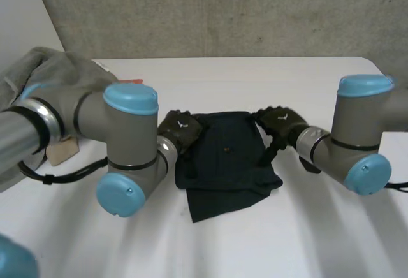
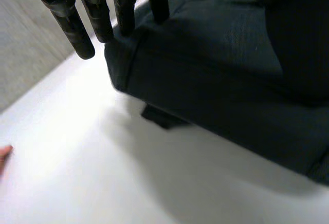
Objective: Fold the laundry.
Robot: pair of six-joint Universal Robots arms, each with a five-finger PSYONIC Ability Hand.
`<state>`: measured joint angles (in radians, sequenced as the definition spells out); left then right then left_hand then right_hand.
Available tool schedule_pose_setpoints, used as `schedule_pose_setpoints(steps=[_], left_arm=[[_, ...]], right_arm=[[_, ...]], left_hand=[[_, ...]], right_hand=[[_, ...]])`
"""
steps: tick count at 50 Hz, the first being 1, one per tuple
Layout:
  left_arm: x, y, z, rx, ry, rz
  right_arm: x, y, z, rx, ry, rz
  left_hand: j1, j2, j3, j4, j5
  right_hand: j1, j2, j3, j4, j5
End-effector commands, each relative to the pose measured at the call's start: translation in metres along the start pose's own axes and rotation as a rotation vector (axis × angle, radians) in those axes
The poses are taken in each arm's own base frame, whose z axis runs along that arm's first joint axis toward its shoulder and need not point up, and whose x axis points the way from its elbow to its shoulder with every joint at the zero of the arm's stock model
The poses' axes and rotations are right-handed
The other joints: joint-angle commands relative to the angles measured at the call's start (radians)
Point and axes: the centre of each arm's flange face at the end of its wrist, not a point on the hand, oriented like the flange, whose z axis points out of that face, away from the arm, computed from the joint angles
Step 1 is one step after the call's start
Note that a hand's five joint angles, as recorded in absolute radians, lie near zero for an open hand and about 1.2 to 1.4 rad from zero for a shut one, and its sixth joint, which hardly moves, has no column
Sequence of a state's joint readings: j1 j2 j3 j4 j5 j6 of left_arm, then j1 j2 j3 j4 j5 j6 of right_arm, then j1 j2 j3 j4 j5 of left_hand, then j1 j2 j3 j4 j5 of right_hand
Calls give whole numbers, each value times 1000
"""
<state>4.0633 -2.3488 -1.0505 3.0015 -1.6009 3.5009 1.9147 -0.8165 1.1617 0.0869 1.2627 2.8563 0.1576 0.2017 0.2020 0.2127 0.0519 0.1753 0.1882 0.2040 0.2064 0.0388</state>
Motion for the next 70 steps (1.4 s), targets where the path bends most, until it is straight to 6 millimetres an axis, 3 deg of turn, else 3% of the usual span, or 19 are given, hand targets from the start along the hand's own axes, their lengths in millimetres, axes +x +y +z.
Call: schedule_pose_setpoints(steps=[1, 7, 16, 22, 28, 34, 36, 37, 38, 43, 47, 52, 55, 58, 59, 65, 70], left_arm=[[-15, -53, -38, 175, -3, -59], [-29, -85, -74, 305, 64, -127], [-21, -82, -121, 271, 424, -234], [-13, -73, -141, 264, 582, -266], [-13, -65, -140, 258, 551, -271], [-16, -60, -134, 265, 501, -275], [-16, -60, -133, 267, 494, -275], [-17, -60, -133, 271, 490, -276], [-17, -60, -132, 273, 485, -277], [-20, -63, -132, 289, 471, -287], [-24, -67, -131, 309, 454, -302], [-27, -75, -131, 355, 442, -312], [-28, -78, -130, 372, 432, -318], [-30, -85, -129, 404, 415, -335], [-30, -86, -129, 407, 415, -335], [-26, -92, -132, 419, 415, -356], [-21, -91, -133, 414, 428, -352]], right_arm=[[17, -39, -31, 109, 162, -20], [29, -36, -63, 126, 320, 53], [0, 13, -82, 14, 126, 331], [-19, 37, -69, 5, 29, 407], [-35, 48, -51, -4, 3, 377], [-37, 54, -32, -9, 46, 351], [-38, 52, -28, 3, 49, 346], [-37, 49, -24, 24, 51, 345], [-36, 47, -22, 39, 54, 347], [-24, 32, -14, 146, 72, 353], [-1, 18, -9, 219, 130, 367], [69, 0, 3, 326, 303, 406], [101, -3, 9, 360, 382, 425], [159, -4, 16, 409, 528, 462], [183, -2, 18, 424, 588, 477], [262, 15, 28, 453, 741, 496], [297, 42, 38, 395, 778, 447]], left_hand=[[17, -27, -27, -38, -52], [17, -27, -27, -38, -52], [17, -27, -27, -38, -52], [17, -27, -27, -38, -52], [17, -27, -27, -38, -52], [17, -27, -27, -38, -52], [17, -27, -27, -38, -52], [17, -27, -27, -38, -52], [17, -27, -27, -38, -52], [17, -27, -27, -38, -52], [17, -27, -27, -38, -52], [17, -27, -27, -38, -52], [17, -27, -27, -38, -52], [17, -27, -27, -38, -52], [17, -27, -27, -38, -52], [17, -27, -27, -38, -52], [17, -27, -27, -38, -52]], right_hand=[[-1, -14, -29, -32, -39], [-1, -14, -29, -32, -39], [-1, -14, -29, -32, -39], [-1, -14, -29, -32, -39], [-1, -14, -29, -32, -39], [7, -6, -21, -24, -31], [382, 369, 353, 351, 344], [1090, 1077, 1061, 1059, 1052], [1220, 1207, 1191, 1189, 1182], [1221, 1208, 1192, 1190, 1183], [1221, 1208, 1192, 1190, 1183], [1221, 1208, 1192, 1190, 1183], [1221, 1208, 1192, 1190, 1183], [1221, 1208, 1192, 1190, 1183], [1221, 1208, 1192, 1190, 1183], [1221, 1208, 1192, 1190, 1183], [1221, 1208, 1192, 1190, 1183]])
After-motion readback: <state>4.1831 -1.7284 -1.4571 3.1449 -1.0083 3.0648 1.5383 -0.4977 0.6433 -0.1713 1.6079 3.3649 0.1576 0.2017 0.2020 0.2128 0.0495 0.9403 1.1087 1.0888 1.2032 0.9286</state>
